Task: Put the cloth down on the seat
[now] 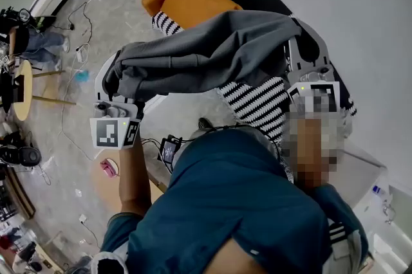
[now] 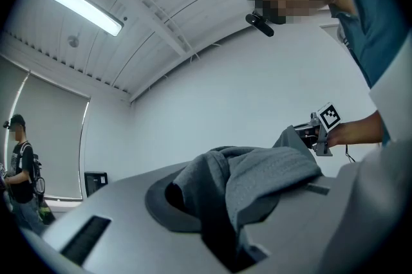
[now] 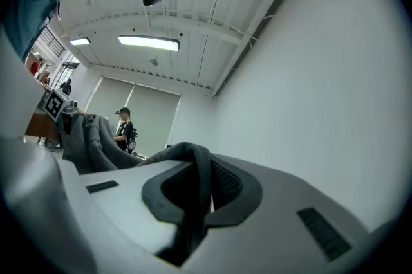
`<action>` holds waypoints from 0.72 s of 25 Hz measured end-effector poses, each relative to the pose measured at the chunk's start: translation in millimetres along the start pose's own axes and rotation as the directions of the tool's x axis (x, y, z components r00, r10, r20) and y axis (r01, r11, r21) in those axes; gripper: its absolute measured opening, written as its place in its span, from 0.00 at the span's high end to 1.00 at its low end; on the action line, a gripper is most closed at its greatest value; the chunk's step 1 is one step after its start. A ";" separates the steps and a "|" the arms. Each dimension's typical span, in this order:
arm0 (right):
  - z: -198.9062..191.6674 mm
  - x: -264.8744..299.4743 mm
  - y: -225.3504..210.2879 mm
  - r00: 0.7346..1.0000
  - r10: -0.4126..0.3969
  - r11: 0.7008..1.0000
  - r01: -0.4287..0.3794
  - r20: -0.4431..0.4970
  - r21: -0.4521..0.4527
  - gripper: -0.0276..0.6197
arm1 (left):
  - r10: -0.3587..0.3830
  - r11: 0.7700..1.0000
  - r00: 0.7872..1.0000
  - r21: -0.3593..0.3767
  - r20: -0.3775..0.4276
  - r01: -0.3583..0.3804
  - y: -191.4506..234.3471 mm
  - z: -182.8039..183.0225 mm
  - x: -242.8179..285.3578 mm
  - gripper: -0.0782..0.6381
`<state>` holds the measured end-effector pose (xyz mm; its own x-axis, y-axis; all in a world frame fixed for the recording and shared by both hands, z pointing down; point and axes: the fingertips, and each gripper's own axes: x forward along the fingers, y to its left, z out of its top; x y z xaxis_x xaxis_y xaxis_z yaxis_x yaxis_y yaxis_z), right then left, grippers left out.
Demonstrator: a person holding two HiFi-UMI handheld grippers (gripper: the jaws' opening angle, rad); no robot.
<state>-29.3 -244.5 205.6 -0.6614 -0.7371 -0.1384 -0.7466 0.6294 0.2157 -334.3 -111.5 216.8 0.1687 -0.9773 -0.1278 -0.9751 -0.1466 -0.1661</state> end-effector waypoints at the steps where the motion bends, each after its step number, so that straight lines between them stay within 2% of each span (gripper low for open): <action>1: 0.5 3.6 2.6 1.000 -0.010 1.000 0.010 -0.001 -0.003 0.92 | -0.007 1.000 1.000 0.001 0.004 0.007 6.4 -1.3 1.4 0.77; 5: -0.4 15.6 9.8 1.000 -0.026 1.000 0.026 -0.008 -0.015 0.92 | -0.015 1.000 1.000 -0.002 0.010 0.015 25.5 -7.4 8.8 0.77; 9: -3.1 26.5 6.4 0.999 -0.028 0.999 0.027 -0.021 -0.018 0.92 | -0.003 0.999 1.000 -0.039 0.019 0.004 37.1 -16.3 13.5 0.77; 16: -42.5 72.7 -29.9 0.999 -0.001 1.000 0.002 -0.038 0.014 0.92 | -0.002 0.999 0.999 -0.039 -0.032 0.001 36.5 -42.8 74.2 0.77; 18: -42.4 77.2 -38.0 0.999 0.004 1.000 -0.004 -0.032 0.020 0.92 | -0.002 0.999 0.999 -0.034 -0.035 0.001 34.4 -40.6 82.6 0.77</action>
<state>-49.0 -335.7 227.7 -0.6620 -0.7419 -0.1066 -0.7454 0.6368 0.1971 -359.7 -203.5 240.3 0.1657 -0.9818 -0.0930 -0.9793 -0.1527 -0.1330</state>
